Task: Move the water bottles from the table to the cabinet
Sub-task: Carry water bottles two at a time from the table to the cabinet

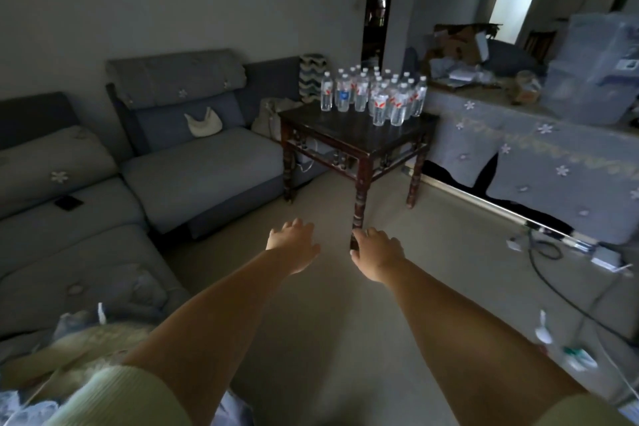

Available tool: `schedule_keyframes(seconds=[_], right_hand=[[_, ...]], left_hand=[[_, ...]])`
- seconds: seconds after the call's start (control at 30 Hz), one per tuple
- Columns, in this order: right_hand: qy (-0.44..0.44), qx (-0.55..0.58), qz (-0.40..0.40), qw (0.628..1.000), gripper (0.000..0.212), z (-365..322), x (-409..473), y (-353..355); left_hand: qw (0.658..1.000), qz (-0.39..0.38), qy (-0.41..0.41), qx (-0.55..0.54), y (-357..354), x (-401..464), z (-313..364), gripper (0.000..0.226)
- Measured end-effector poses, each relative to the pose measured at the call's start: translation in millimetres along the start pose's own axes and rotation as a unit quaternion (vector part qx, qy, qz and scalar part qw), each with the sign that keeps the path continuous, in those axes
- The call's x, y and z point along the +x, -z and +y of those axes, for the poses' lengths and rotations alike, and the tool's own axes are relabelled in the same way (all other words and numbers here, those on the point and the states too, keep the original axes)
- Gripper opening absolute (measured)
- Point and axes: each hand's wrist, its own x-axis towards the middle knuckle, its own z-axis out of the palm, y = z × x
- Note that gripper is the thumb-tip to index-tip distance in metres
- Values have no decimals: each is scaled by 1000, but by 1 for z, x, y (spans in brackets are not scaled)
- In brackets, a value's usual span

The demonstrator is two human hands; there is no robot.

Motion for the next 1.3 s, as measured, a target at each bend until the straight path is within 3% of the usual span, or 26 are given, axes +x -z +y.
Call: schedule_keyframes(seconds=[0.63, 1.07, 1.3], right_hand=[[-1, -19, -33, 999, 53, -20, 265, 16], [21, -4, -11, 1000, 52, 23, 517, 51], [-7, 13, -56, 998, 49, 42, 623, 55]], left_hand=[[998, -27, 33, -36, 23, 237, -111, 50], [999, -7, 32, -30, 62, 488, -138, 48], [999, -18, -1, -26, 64, 599, -145, 48]])
